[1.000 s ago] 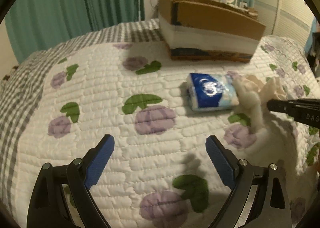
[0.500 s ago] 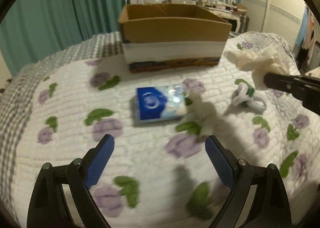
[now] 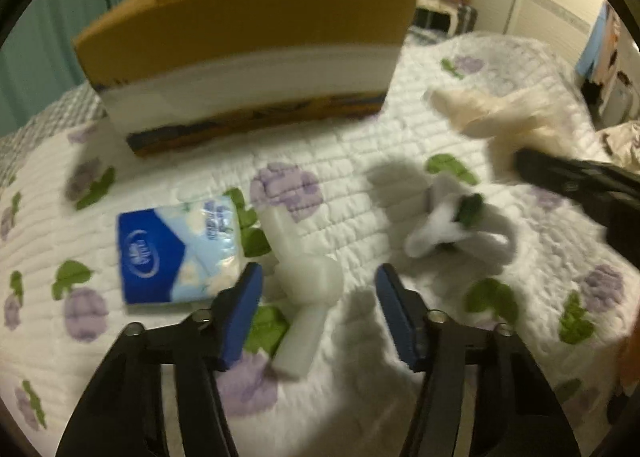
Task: Organize soft objects
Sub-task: 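Grasp the white plush toy with the left tool while the right tool grasps the cream lace cloth, then drop the plush toy and lace cloth into the cardboard box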
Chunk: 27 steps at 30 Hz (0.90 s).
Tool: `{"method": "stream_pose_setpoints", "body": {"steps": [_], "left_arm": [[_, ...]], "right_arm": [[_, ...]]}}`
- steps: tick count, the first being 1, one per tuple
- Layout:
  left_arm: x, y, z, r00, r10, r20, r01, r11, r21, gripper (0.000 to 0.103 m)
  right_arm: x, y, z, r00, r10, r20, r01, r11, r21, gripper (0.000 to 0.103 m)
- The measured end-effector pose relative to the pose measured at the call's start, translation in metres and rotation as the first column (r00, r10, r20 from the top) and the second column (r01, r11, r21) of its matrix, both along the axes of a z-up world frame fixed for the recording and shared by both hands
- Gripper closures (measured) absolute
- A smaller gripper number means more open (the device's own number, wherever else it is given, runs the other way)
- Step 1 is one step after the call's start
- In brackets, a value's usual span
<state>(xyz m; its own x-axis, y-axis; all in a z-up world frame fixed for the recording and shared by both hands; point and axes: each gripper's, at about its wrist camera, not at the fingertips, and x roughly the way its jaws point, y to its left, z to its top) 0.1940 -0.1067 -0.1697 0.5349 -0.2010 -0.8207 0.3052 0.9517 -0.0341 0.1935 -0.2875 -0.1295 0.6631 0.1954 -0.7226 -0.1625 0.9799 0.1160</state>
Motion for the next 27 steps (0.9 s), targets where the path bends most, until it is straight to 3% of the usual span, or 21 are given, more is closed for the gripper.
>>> {"method": "stream_pose_setpoints", "body": {"steps": [4,10,16,27], "left_arm": [[0.019,0.003,-0.016,0.997,0.041,-0.058,-0.042,0.999,-0.012,0.070],[0.002,0.011,0.001,0.999,0.006,-0.042,-0.009,0.998,-0.061,0.071],[-0.034,0.020,0.046,0.999,-0.013,0.044,0.017,0.996,-0.083,0.071],[-0.081,0.049,0.150,0.976,-0.013,0.218,0.034,0.995,-0.092,0.071]], "right_arm": [[0.000,0.001,0.001,1.000,0.004,0.007,-0.004,1.000,0.001,0.094],[-0.008,0.004,0.006,1.000,0.001,0.025,-0.001,1.000,-0.012,0.094],[-0.032,0.012,0.031,0.999,0.010,0.051,-0.011,1.000,0.011,0.094],[-0.089,0.037,0.131,0.978,0.055,0.200,-0.055,0.998,-0.006,0.094]]}}
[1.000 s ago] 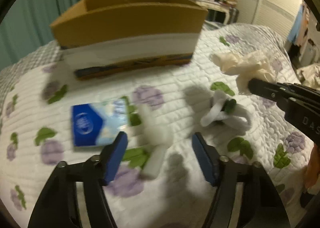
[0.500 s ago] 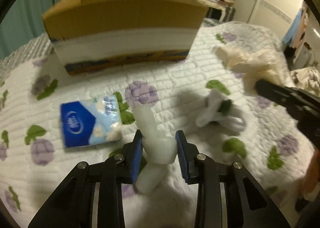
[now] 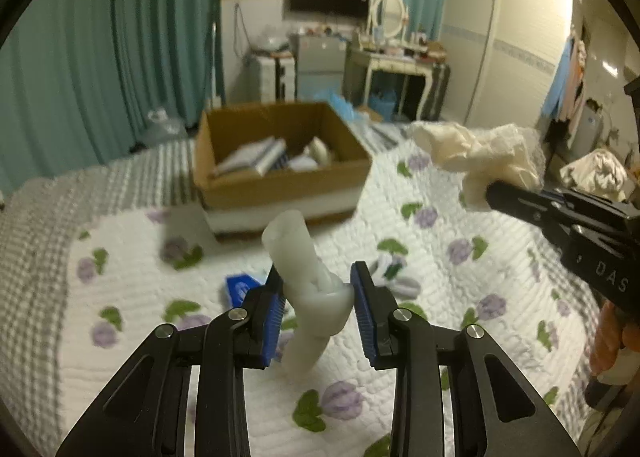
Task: Organize soft objects
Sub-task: 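Drop the plush toy and lace cloth into the cardboard box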
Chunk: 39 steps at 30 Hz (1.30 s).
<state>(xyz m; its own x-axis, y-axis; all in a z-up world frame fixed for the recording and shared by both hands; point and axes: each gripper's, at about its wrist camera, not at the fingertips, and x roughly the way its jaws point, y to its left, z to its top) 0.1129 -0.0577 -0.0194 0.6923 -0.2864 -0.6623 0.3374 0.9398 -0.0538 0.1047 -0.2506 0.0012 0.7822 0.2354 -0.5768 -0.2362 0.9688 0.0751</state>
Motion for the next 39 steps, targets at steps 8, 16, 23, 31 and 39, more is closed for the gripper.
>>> {"method": "stream_pose_setpoints", "body": {"steps": [8,16,23,31,39], "left_arm": [[0.006,0.018,0.053,0.994,-0.006,0.105,0.007,1.000,-0.017,0.071],[0.072,0.012,0.061,0.991,0.017,0.131,-0.023,0.999,0.042,0.071],[0.163,-0.009,0.031,0.993,0.017,0.119,-0.027,0.996,0.081,0.071],[0.237,-0.020,-0.025,0.998,0.044,0.041,-0.049,0.992,0.120,0.068],[0.247,-0.022,-0.046,0.996,0.074,0.056,-0.082,0.983,0.163,0.021]], "right_arm": [[-0.006,0.015,0.049,0.997,0.058,0.051,-0.058,0.998,0.002,0.094],[0.057,0.025,0.057,0.994,0.086,0.068,-0.087,0.996,0.009,0.094],[0.161,0.035,0.023,0.996,0.084,0.014,-0.084,0.996,0.007,0.094],[0.261,0.031,-0.038,0.995,0.060,-0.077,-0.052,0.994,0.100,0.094],[0.276,0.019,-0.058,0.997,0.044,-0.064,-0.035,0.990,0.136,0.059]]}}
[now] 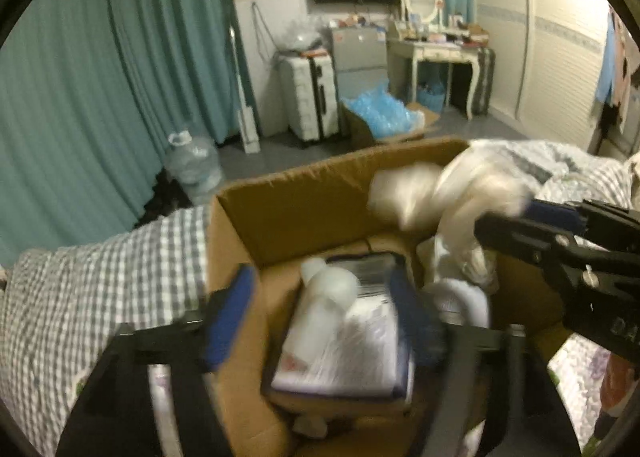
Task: Organize soft objects
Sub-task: 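Drop the plush toy and lace cloth into the cardboard box, then grasp the blue tissue pack with the left tool while the right tool grasps the green-banded sock bundle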
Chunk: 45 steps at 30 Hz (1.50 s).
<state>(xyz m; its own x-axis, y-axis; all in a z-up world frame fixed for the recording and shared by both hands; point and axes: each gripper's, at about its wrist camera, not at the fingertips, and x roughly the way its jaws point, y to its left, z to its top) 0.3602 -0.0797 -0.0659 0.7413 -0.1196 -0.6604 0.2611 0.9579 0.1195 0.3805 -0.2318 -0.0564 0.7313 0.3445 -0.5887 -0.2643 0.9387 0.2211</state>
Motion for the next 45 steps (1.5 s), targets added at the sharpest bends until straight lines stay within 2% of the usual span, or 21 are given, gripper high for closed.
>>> {"method": "stream_pose_setpoints", "body": {"steps": [1,2,5,7,9,13,17,22,25,31,34,38,41,45], "left_arm": [[-0.005,0.002,0.004,1.000,0.008,0.020,-0.008,1.000,-0.005,0.020],[-0.010,0.003,0.010,0.999,0.017,0.042,-0.017,1.000,-0.007,0.020],[-0.032,0.008,0.035,0.995,0.033,0.089,-0.034,0.999,0.002,0.020],[-0.049,0.012,0.053,0.993,0.029,0.111,-0.030,1.000,0.002,0.020],[-0.073,0.018,0.076,0.986,0.034,0.161,-0.032,0.999,-0.015,0.019],[-0.133,0.026,0.118,0.970,0.037,0.241,-0.030,0.999,-0.033,0.011],[-0.191,0.039,0.151,0.953,0.021,0.302,-0.008,0.999,-0.043,0.011],[-0.243,0.059,0.160,0.951,0.033,0.309,-0.003,0.995,-0.097,0.011],[-0.266,0.064,0.151,0.948,0.039,0.316,-0.005,0.994,-0.108,0.011],[-0.282,0.063,0.094,0.959,0.043,0.279,-0.026,0.998,-0.063,0.011],[-0.278,0.057,0.065,0.970,0.069,0.234,-0.058,0.997,-0.054,0.011],[-0.262,0.057,0.016,0.988,0.084,0.132,-0.072,0.994,-0.088,0.011],[-0.244,0.053,-0.024,0.997,0.073,0.040,-0.070,0.995,-0.077,0.011],[-0.222,0.052,-0.054,0.995,0.091,-0.030,-0.094,0.992,-0.083,0.011]], "right_arm": [[-0.004,-0.003,0.004,1.000,-0.015,0.003,0.015,1.000,0.002,0.049],[-0.009,-0.006,0.007,1.000,-0.023,0.005,0.023,1.000,0.005,0.033],[-0.035,-0.013,0.032,0.998,-0.043,0.038,0.043,0.999,-0.008,0.030],[-0.053,-0.017,0.050,0.997,-0.062,0.053,0.064,0.997,-0.036,0.024],[-0.080,-0.020,0.073,0.992,-0.089,0.085,0.095,0.993,-0.071,0.012],[-0.136,-0.028,0.117,0.980,-0.124,0.156,0.142,0.984,-0.110,0.006],[-0.194,-0.035,0.156,0.970,-0.127,0.208,0.152,0.983,-0.107,0.002],[-0.261,-0.035,0.170,0.969,-0.116,0.216,0.141,0.985,-0.100,0.001],[-0.286,-0.033,0.157,0.975,-0.131,0.182,0.156,0.979,-0.133,0.001],[-0.302,-0.032,0.100,0.985,-0.133,0.108,0.151,0.972,-0.178,0.001],[-0.288,-0.033,0.055,0.993,-0.121,0.015,0.122,0.978,-0.169,0.001],[-0.263,-0.034,-0.009,0.988,-0.130,-0.084,0.115,0.980,-0.164,0.001],[-0.239,-0.034,-0.047,0.978,-0.130,-0.161,0.106,0.982,-0.154,0.001],[-0.206,-0.034,-0.082,0.966,-0.146,-0.214,0.113,0.981,-0.159,0.001]]}}
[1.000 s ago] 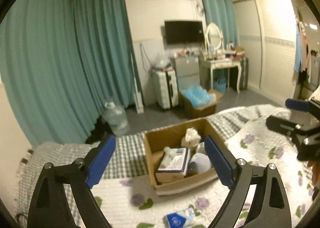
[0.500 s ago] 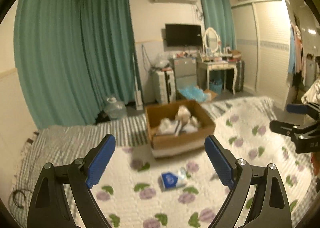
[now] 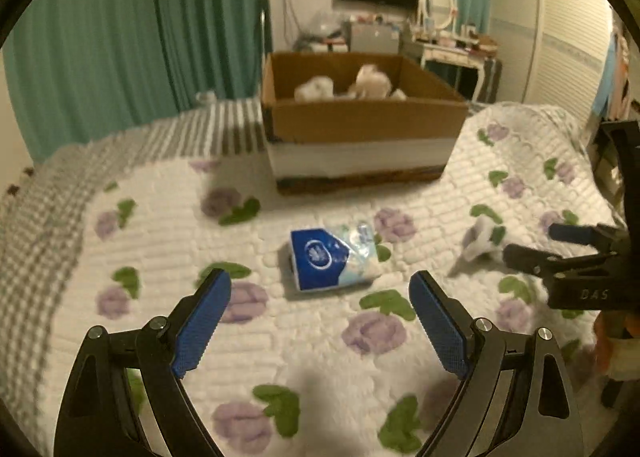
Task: Organize soft objects
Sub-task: 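Grasp the blue tissue pack with the left tool while the right tool grasps the green-banded sock bundle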
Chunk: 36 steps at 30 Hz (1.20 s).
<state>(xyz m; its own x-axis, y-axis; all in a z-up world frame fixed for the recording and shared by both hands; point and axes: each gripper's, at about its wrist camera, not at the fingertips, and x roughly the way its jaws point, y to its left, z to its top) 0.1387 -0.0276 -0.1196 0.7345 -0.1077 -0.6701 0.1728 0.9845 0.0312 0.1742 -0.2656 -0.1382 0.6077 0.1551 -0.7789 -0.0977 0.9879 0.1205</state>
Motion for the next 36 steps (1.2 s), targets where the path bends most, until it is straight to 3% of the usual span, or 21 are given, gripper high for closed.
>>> {"method": "stream_pose_setpoints", "body": {"steps": [4,7,9,12,17,20,25,28,33,36], "left_arm": [[0.023,0.000,-0.020,0.999,0.008,-0.049,-0.008,1.000,-0.012,0.011],[0.038,-0.002,-0.035,0.996,0.006,-0.094,-0.008,1.000,-0.011,0.011],[0.043,-0.002,-0.042,0.993,-0.001,-0.115,-0.001,1.000,-0.015,0.011],[0.051,-0.007,-0.054,0.989,-0.027,-0.148,0.027,1.000,-0.003,0.011],[0.060,-0.012,-0.062,0.982,-0.069,-0.177,0.063,0.997,-0.039,0.011],[0.074,-0.017,-0.069,0.975,-0.054,-0.215,0.051,0.999,-0.020,0.011],[0.085,-0.025,-0.075,0.979,-0.050,-0.197,0.058,0.998,0.037,0.013],[0.080,-0.022,-0.073,0.980,-0.050,-0.191,0.054,0.998,0.015,0.025],[0.063,-0.009,-0.062,0.979,-0.049,-0.198,0.039,0.998,-0.055,0.026],[0.053,-0.012,-0.052,0.980,-0.033,-0.195,0.025,0.999,-0.040,0.026]], "right_arm": [[0.027,0.004,-0.027,0.999,0.006,-0.044,-0.005,1.000,0.027,0.001],[0.040,0.011,-0.038,0.997,0.020,-0.074,-0.019,1.000,0.016,0.009],[0.046,0.015,-0.040,0.997,0.014,-0.078,-0.016,1.000,-0.027,0.028],[0.049,0.020,-0.032,0.998,0.030,-0.054,-0.034,0.997,-0.073,0.046],[0.058,0.017,-0.008,0.998,0.035,0.047,-0.031,0.996,-0.088,0.048],[0.071,0.015,-0.017,0.999,0.042,0.016,-0.041,0.996,-0.074,0.049],[0.069,0.012,-0.022,0.999,0.046,-0.002,-0.046,0.997,-0.062,0.049],[0.063,0.012,-0.020,0.999,0.041,0.006,-0.041,0.998,-0.050,0.051],[0.043,0.015,-0.018,0.999,0.041,0.011,-0.040,0.999,-0.029,0.053],[0.030,0.019,-0.010,0.999,0.050,0.023,-0.049,0.998,-0.026,0.053]]}}
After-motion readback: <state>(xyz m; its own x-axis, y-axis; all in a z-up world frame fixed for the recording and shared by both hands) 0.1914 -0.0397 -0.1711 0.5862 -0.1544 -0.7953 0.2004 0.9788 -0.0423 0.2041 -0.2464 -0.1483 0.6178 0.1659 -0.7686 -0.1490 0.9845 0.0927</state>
